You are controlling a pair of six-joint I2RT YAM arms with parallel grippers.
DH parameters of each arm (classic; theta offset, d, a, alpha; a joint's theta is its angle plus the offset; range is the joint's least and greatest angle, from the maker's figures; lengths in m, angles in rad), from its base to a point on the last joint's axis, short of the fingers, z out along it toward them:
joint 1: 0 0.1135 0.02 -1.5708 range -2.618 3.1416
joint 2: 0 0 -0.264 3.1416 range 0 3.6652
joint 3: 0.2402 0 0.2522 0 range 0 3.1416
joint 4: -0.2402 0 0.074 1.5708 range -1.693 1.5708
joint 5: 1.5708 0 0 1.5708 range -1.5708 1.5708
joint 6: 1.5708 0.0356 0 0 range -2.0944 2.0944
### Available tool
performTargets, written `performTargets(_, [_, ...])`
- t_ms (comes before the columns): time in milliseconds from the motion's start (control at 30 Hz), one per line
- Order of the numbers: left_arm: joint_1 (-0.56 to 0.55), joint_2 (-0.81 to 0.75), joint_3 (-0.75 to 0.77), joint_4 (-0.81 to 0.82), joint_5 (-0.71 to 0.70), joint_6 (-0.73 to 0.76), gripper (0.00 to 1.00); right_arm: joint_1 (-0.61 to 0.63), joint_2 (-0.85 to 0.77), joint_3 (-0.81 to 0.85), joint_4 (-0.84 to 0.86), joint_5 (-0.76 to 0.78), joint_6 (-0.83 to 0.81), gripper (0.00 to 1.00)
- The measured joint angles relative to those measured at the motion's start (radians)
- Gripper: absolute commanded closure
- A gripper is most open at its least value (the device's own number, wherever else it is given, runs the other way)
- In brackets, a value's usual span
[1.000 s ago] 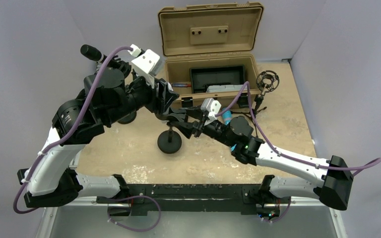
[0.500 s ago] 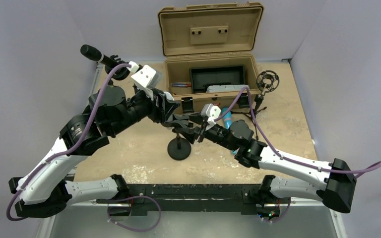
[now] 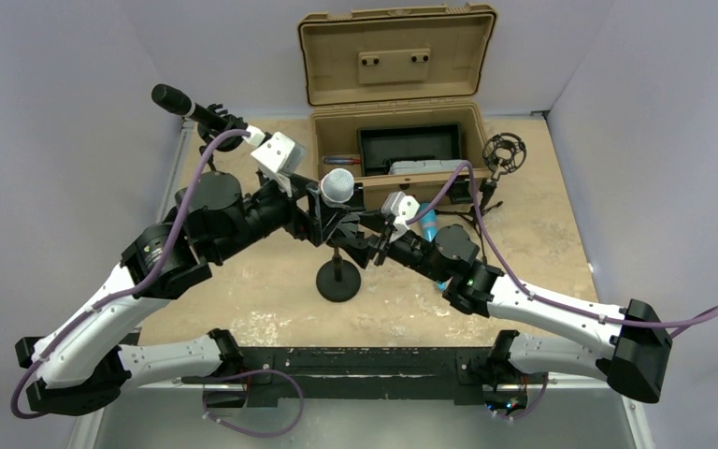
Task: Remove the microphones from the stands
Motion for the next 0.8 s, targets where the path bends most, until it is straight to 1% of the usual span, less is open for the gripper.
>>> performTargets(167, [0.0,0.046,-0.012,0.026,0.008,0.001,0.24,0.0,0.0,0.0,0.0,-0.001,0.002,1.0])
performTargets(200, [0.0,0.055,-0.013,0.029,0.008,0.001,0.26,0.0,0.0,0.0,0.0,-0.001,0.002,1.0])
performTargets(267, [0.0,0.071,-0.015,0.04,0.008,0.006,0.33,0.0,0.0,0.0,0.0,-0.001,0.003,1.0])
performTargets(300, [0.0,0.075,-0.018,0.048,0.007,0.008,0.38,0.0,0.0,0.0,0.0,-0.001,0.003,1.0])
performTargets(333, [0.0,0.08,-0.021,0.057,0.008,0.012,0.45,0.0,0.0,0.0,0.0,-0.002,0.004,1.0])
performTargets(367, [0.0,0.084,-0.025,0.066,0.008,0.016,0.59,0.0,0.0,0.0,0.0,-0.002,0.005,1.0])
performTargets(400, [0.0,0.088,-0.026,0.079,0.003,0.038,0.66,0.0,0.0,0.0,0.0,-0.002,0.007,1.0])
performTargets(433, [0.001,0.09,-0.026,0.088,-0.003,0.051,0.77,-0.001,0.0,0.0,-0.001,-0.002,0.012,1.0])
performTargets(467, [0.005,0.09,-0.026,0.101,-0.021,0.093,0.85,-0.002,-0.003,-0.002,-0.001,-0.006,0.019,1.0])
performTargets(500, [0.01,0.089,-0.026,0.107,-0.023,0.1,0.89,-0.002,-0.006,-0.002,-0.002,-0.005,0.023,0.99])
performTargets(533, [0.011,0.088,-0.027,0.107,-0.024,0.109,0.95,-0.002,-0.006,-0.002,-0.003,-0.006,0.027,0.91])
performTargets(567, [0.011,0.088,-0.031,0.109,-0.025,0.116,0.98,-0.002,-0.006,-0.002,-0.008,-0.008,0.032,0.81])
performTargets(633, [0.011,0.084,-0.045,0.13,-0.024,0.118,1.0,-0.003,-0.007,-0.002,-0.008,-0.006,0.037,0.52])
performTargets(700, [0.011,0.07,-0.069,0.156,-0.023,0.124,1.0,-0.004,-0.007,-0.004,-0.007,-0.006,0.042,0.19])
performTargets(733, [0.011,0.061,-0.08,0.166,-0.019,0.125,1.0,-0.004,-0.007,-0.006,-0.002,-0.009,0.046,0.12])
performTargets(767, [0.01,0.05,-0.092,0.18,-0.014,0.125,1.0,-0.004,-0.007,-0.007,0.001,-0.01,0.054,0.08])
performTargets(800, [0.01,0.038,-0.103,0.187,-0.01,0.124,1.0,-0.003,-0.008,-0.01,0.005,-0.013,0.056,0.06])
